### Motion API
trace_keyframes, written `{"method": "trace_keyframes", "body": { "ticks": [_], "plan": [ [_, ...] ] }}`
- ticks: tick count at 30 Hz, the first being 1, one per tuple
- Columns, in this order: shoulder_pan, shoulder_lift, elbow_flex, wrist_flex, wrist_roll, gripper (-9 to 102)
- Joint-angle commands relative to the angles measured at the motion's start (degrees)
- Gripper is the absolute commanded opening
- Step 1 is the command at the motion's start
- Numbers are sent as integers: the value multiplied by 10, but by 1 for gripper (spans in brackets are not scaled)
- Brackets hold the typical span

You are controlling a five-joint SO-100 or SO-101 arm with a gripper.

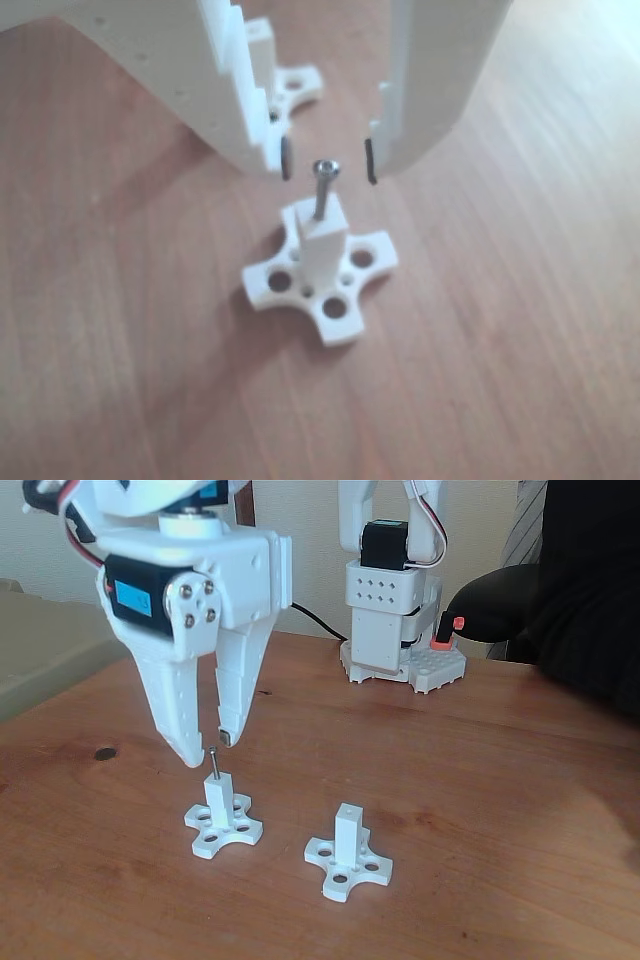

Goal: Grab the screw and set it in the hole.

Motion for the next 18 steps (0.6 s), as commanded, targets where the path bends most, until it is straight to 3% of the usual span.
{"method": "trace_keyframes", "body": {
  "ticks": [1, 18],
  "plan": [
    [-4, 13, -50, -11, -4, 10],
    [0, 1, -54, -15, -9, 9]
  ]
}}
